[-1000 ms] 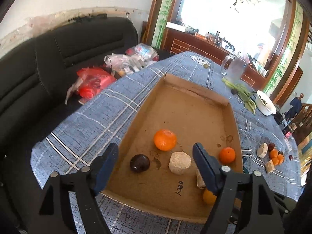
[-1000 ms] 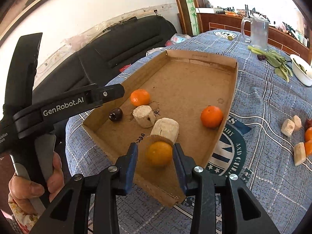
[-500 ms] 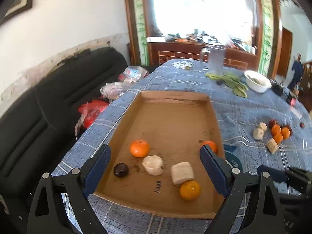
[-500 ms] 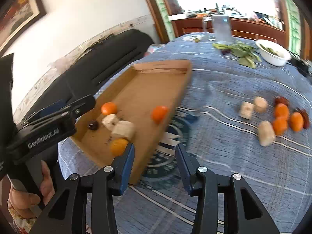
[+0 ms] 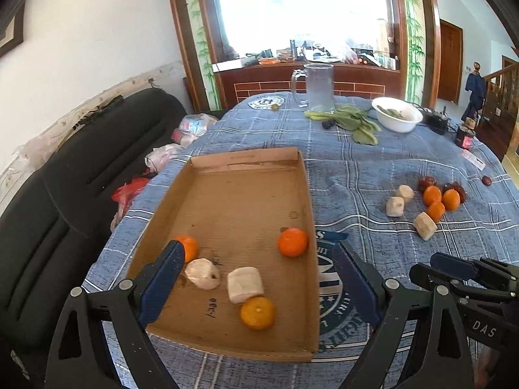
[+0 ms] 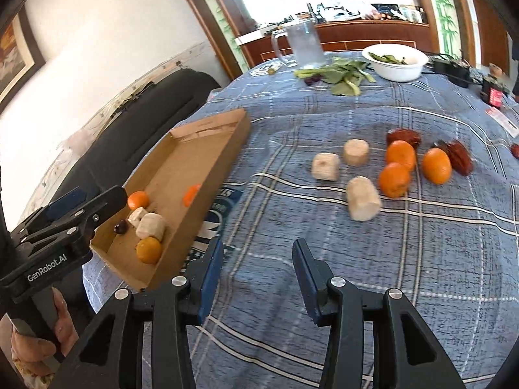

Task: Organize fruits
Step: 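Reach the left gripper around a wooden block while the right gripper closes on an orange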

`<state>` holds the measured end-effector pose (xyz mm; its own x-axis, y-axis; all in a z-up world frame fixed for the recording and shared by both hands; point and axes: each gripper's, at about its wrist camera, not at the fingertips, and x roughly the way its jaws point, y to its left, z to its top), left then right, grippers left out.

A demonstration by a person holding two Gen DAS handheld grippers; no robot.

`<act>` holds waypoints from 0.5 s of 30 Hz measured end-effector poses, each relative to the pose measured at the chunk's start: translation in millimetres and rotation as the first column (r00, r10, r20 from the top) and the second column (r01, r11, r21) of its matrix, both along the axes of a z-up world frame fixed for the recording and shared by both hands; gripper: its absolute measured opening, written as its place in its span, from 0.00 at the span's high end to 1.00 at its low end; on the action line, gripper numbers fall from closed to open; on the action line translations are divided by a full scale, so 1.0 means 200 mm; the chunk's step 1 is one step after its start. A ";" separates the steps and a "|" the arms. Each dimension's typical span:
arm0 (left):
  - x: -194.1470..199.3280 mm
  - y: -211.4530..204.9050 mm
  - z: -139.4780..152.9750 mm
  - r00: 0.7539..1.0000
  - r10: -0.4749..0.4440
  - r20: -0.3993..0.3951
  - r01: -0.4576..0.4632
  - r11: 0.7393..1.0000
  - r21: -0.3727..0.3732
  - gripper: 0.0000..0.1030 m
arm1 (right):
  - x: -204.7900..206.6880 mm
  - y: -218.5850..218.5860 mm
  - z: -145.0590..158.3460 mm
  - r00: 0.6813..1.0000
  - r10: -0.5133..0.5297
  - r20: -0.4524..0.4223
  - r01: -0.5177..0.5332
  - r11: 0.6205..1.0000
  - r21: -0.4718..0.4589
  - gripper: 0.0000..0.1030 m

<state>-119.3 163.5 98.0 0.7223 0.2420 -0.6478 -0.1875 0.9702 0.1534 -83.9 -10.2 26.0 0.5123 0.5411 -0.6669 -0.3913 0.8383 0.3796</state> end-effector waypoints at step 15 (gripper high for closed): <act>0.05 -0.06 -0.04 0.994 -0.105 -0.036 0.100 0.987 -0.127 0.11 | 0.04 -0.09 -0.05 0.999 -0.026 -0.033 0.027 0.999 0.023 0.52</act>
